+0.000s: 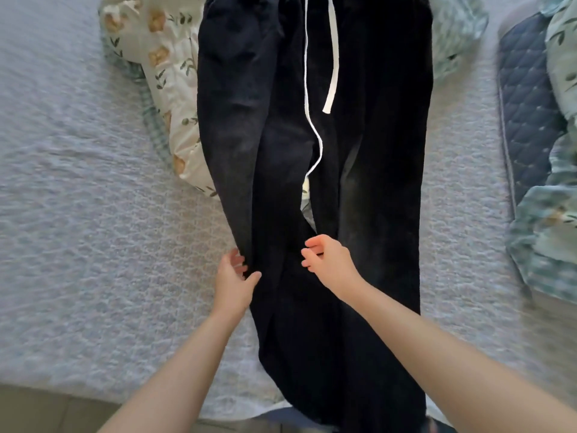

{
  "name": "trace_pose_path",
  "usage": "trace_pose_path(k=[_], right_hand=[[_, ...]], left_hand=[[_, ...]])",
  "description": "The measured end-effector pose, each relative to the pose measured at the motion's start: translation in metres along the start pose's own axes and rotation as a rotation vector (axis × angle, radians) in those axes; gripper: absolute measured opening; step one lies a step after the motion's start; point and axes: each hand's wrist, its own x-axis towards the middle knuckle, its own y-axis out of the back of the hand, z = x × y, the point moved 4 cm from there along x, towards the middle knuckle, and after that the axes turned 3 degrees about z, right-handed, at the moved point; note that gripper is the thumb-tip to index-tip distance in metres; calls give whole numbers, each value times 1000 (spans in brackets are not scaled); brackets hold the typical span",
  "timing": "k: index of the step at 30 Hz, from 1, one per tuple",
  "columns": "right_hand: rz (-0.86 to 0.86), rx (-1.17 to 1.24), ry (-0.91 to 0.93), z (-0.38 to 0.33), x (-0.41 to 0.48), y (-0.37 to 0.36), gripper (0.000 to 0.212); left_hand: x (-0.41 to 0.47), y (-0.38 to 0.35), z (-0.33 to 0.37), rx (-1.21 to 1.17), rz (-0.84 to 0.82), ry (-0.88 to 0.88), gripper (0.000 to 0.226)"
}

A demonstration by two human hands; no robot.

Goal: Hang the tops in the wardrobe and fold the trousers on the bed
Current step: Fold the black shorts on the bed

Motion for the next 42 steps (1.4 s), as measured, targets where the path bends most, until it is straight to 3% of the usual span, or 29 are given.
trace_pose_path(k=[5, 9, 11, 13, 16, 19, 22, 25, 27, 31, 35, 38, 42], right_hand=[[-145, -130, -75, 17, -21, -31, 40], [-237, -213, -69, 27, -35, -61, 54], [-228, -225, -44, 24, -44, -70, 46], [-172, -187, 13, 21, -51, -71, 22], [-104, -38, 96, 15, -69, -66, 34], [-76, 160, 83, 7, -86, -54, 27], [-79, 348, 3, -9, -99, -44, 17], [-165, 550, -178, -17, -109, -44, 46], [-212, 685, -234, -26, -116, -42, 51], [-344, 809, -270, -40, -133, -26, 34], [-478, 827, -233, -48, -145, -7, 32], [-486, 872, -206, -47, -145, 5, 35], [-420, 942, -181, -48, -135, 17, 45]], left_hand=[[1, -8, -26, -18, 71, 111, 57], [-3, -1, -21, 12, -39, 102, 24], [-11, 7, -18, -20, -146, 95, 17], [-19, 14, -17, -140, -275, 99, 17], [-27, 30, -19, -240, -302, 106, 15], [-28, 41, -23, -263, -319, 85, 11], [-29, 42, -22, -338, -327, 115, 21], [-22, 41, -31, -308, -277, 168, 41], [-18, 33, -39, -268, -329, 171, 42], [-17, 13, -34, -379, -432, 215, 56], [-35, 1, -6, -478, -579, 192, 56], [-45, 2, 1, -469, -660, 172, 56], [-61, 21, -33, -274, -856, 297, 64]])
